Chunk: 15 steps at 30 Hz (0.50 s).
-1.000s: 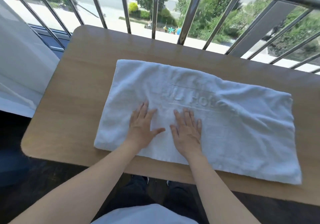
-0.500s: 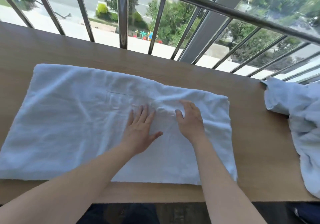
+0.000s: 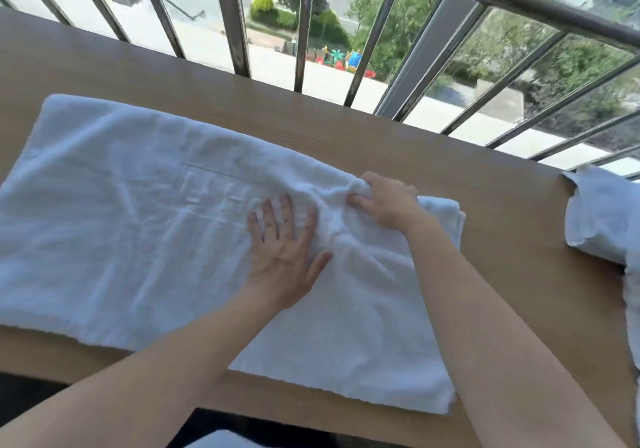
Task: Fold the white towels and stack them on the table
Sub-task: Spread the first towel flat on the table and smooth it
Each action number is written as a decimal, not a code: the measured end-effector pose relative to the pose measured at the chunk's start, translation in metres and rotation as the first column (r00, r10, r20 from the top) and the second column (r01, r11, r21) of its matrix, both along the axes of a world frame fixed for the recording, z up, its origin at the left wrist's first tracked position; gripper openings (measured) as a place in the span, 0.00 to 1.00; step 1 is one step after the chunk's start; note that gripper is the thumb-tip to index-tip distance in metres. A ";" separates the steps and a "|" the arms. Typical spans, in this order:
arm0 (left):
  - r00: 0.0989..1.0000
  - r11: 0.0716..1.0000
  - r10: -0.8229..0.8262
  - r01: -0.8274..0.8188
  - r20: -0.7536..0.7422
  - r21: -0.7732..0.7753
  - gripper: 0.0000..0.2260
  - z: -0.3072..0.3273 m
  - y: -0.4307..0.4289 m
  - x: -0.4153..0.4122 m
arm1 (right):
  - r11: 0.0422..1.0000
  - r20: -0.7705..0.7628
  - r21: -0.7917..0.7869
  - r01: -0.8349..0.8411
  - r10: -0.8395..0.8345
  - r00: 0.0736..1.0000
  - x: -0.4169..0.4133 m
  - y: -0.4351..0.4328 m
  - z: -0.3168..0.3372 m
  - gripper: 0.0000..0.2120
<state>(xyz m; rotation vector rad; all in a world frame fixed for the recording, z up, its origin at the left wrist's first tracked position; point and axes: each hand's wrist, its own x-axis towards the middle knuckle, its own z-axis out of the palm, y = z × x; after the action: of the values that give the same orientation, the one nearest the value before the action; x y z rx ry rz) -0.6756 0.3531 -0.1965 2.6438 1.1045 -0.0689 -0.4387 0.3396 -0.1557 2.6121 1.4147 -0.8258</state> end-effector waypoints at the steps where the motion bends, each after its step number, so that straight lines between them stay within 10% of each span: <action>1: 1.000 1.000 0.007 -0.007 -0.013 -0.010 0.34 0.001 -0.003 0.005 | 1.000 -0.080 0.004 -0.013 0.014 0.997 0.010 0.001 0.008 0.19; 5: 0.992 0.998 -0.047 0.050 -0.115 0.025 0.34 -0.004 -0.012 0.005 | 0.949 -0.010 0.292 0.118 -0.120 0.993 0.033 0.000 0.016 0.11; 11: 0.981 0.999 -0.043 0.048 -0.188 0.021 0.37 -0.004 -0.018 0.014 | 0.952 0.099 0.155 0.262 -0.279 0.955 0.018 -0.038 -0.014 0.21; 15: 0.978 0.992 -0.125 0.127 -0.167 -0.002 0.35 -0.001 -0.033 0.032 | 0.937 0.120 0.275 0.216 -0.257 0.959 0.013 -0.035 -0.017 0.10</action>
<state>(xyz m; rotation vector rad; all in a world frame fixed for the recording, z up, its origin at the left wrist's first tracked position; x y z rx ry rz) -0.6440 0.3202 -0.1975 2.7545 0.9860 -0.3170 -0.4259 0.3048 -0.1727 3.0140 1.2597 -0.4654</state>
